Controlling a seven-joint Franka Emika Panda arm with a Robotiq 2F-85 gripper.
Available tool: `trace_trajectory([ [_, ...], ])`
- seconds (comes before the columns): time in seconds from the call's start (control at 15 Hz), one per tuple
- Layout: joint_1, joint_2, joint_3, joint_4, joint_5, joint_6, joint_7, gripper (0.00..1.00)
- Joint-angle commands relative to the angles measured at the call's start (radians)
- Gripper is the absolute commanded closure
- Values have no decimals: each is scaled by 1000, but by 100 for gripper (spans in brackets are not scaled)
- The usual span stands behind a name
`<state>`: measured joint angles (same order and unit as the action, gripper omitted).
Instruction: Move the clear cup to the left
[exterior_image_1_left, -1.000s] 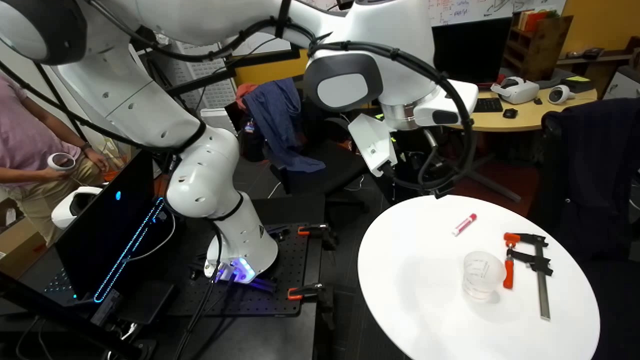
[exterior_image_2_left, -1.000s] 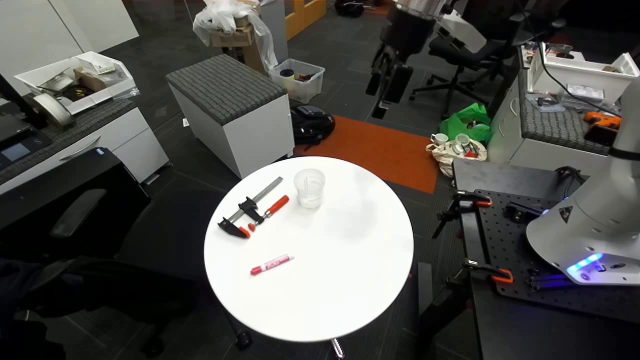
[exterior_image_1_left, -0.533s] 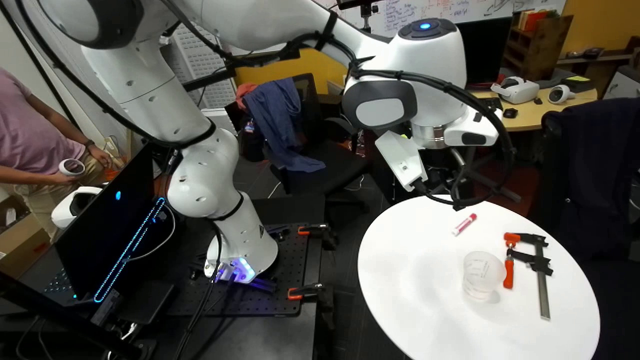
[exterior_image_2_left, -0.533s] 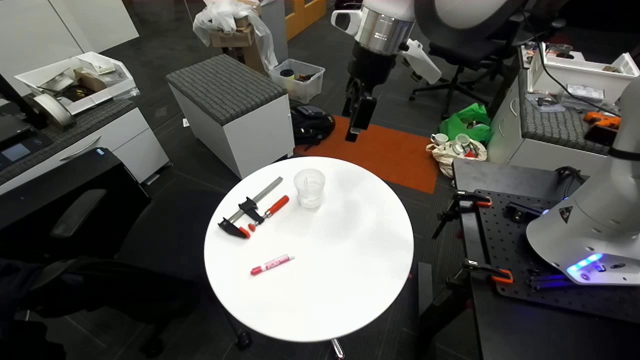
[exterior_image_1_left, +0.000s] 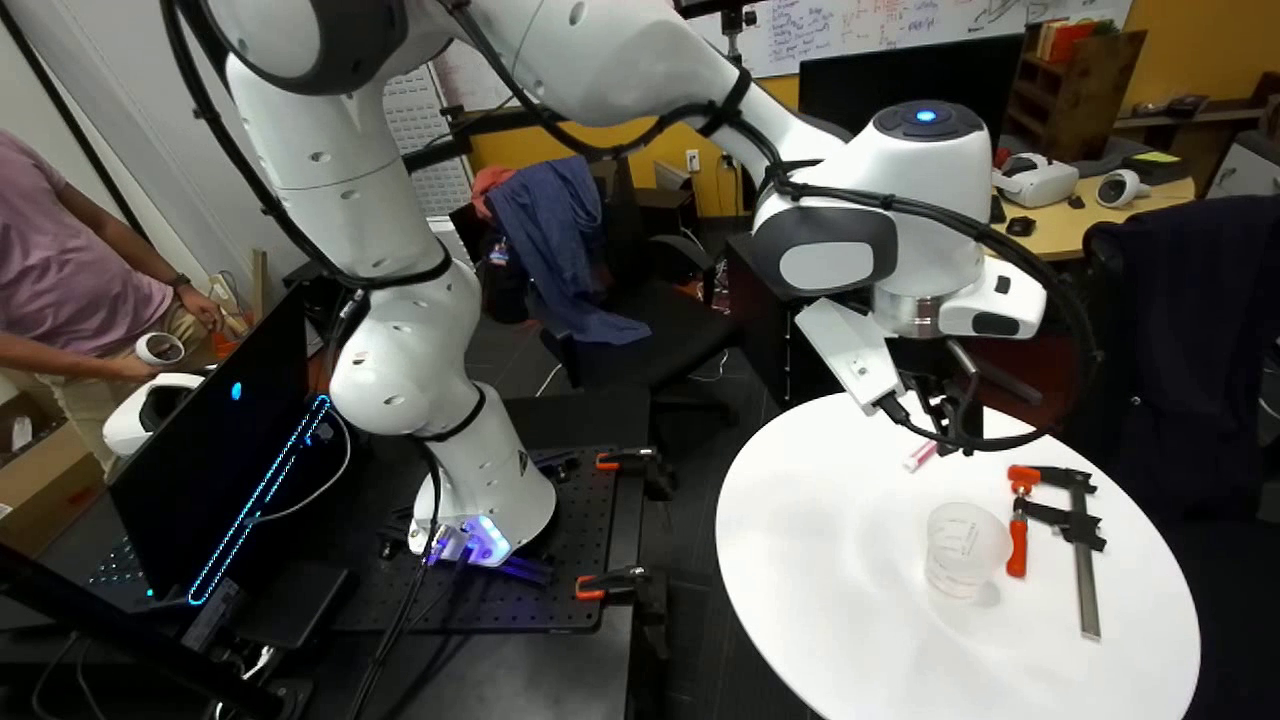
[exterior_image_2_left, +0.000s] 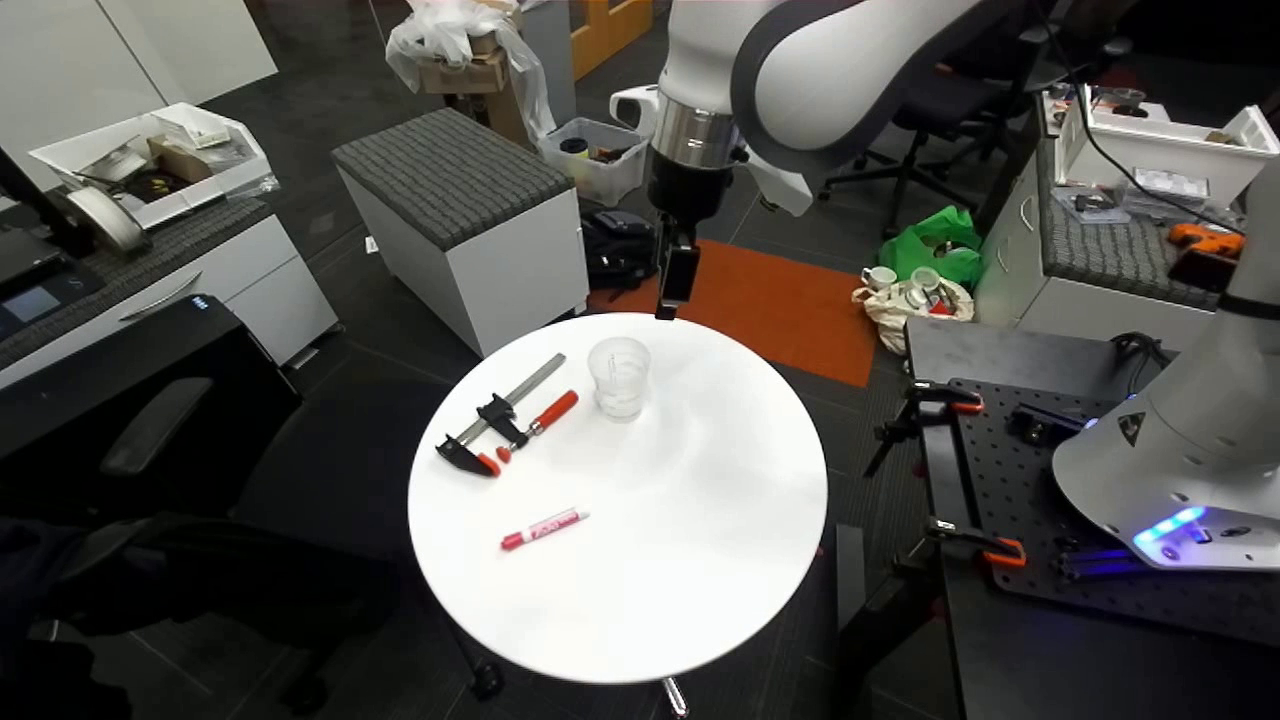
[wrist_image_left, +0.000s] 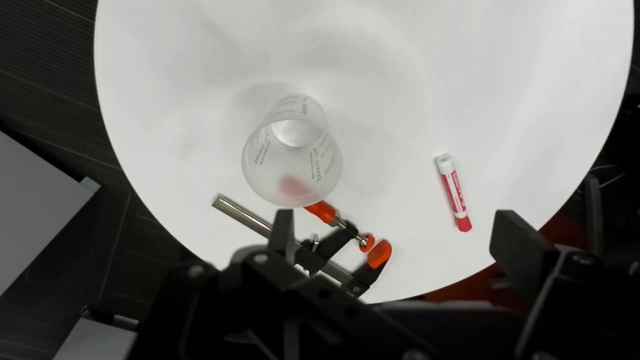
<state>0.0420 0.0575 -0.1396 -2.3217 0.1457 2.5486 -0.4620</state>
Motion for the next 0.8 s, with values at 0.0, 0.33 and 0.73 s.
trace_trajectory([
  [0.0, -54, 97, 49, 74, -1, 6, 5, 0],
  [0.33, -94, 192, 91, 150, -12, -7, 24, 0],
  [0.73, -97, 274, 117, 219, -67, -23, 82, 0],
])
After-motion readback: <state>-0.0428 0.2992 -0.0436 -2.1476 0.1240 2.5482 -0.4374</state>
